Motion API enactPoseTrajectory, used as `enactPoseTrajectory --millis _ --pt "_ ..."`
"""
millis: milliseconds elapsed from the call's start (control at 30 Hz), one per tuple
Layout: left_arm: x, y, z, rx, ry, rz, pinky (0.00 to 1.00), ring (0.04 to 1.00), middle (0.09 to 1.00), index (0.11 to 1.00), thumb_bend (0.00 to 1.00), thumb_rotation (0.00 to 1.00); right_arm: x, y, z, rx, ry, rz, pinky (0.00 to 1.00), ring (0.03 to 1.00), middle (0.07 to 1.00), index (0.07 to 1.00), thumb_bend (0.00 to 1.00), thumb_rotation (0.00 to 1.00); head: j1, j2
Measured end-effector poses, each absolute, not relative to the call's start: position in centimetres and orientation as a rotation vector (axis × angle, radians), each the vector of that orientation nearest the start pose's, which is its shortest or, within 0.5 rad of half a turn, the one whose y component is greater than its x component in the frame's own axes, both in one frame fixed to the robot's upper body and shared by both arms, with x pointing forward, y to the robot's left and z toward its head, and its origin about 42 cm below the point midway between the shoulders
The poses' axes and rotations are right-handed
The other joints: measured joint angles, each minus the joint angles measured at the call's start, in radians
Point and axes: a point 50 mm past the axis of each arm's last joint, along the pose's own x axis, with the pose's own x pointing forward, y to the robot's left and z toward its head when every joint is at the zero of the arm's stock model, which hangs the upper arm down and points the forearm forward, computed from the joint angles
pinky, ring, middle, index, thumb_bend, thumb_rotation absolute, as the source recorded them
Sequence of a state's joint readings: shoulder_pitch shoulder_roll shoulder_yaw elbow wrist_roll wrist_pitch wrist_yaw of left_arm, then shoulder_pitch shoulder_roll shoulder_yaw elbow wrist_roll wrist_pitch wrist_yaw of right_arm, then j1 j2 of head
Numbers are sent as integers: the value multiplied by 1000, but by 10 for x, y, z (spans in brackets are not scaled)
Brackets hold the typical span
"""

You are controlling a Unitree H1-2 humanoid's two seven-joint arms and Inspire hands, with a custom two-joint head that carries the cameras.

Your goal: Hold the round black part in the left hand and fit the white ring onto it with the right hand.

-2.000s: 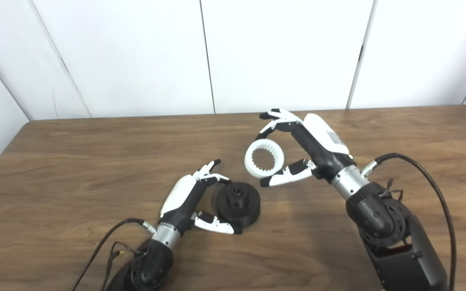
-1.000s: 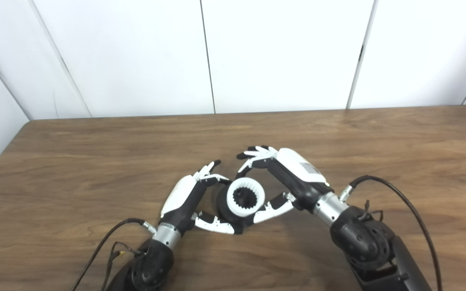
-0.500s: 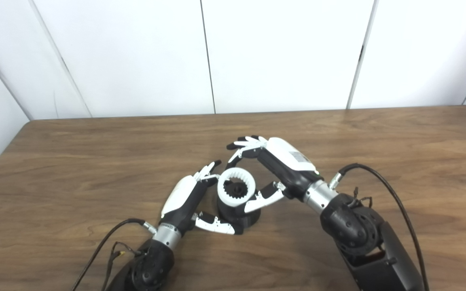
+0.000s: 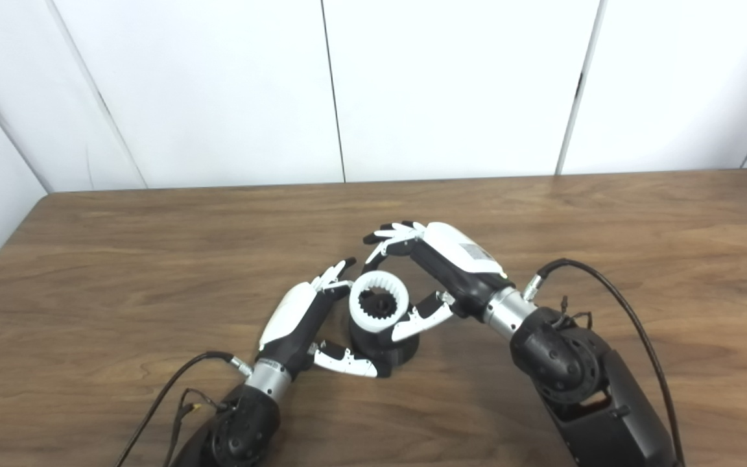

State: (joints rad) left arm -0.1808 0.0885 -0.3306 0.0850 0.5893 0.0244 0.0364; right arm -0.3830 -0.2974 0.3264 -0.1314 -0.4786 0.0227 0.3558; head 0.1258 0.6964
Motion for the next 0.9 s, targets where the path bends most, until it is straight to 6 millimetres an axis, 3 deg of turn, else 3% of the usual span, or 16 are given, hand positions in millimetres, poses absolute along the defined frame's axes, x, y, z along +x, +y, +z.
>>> enactPoseTrajectory --millis 900 --pt "324 139 117 713 -166 -285 1000 1000 1000 607 969 274 371 -169 217 -981 -391 629 1000 940 856 480 520 146 0 11"
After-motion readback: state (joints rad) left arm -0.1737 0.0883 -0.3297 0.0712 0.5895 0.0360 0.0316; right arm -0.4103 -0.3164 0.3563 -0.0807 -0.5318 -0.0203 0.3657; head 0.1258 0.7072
